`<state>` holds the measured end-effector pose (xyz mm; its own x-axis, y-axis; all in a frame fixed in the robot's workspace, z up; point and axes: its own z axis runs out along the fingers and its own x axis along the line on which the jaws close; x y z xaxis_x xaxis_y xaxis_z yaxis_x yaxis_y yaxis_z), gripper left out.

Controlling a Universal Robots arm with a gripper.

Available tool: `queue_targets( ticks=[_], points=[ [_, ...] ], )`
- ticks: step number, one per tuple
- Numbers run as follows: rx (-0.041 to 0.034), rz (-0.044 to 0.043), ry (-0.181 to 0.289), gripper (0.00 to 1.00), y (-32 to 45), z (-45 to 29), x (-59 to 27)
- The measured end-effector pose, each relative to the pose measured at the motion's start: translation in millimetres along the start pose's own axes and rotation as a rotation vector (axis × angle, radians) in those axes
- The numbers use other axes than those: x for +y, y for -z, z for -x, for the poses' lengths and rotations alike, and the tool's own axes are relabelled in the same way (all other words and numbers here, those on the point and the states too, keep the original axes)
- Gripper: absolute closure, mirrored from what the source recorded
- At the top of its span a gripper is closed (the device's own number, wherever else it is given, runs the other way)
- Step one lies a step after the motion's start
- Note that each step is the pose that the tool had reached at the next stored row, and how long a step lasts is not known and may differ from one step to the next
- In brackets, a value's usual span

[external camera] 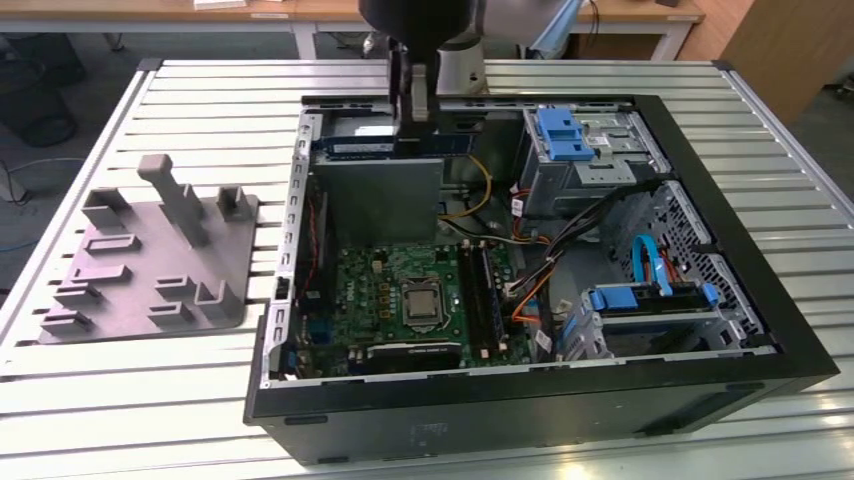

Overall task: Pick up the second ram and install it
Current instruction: 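Pick up the second ram and move it above second insertion slot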

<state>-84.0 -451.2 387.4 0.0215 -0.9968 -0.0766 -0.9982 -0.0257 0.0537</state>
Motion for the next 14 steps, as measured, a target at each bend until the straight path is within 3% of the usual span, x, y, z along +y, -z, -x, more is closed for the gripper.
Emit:
queue_targets(
  ticks=[14],
  points=[
    [0.0,0.0046,0.0,0.86,-9.6,-1.4,-26.0]
  ],
)
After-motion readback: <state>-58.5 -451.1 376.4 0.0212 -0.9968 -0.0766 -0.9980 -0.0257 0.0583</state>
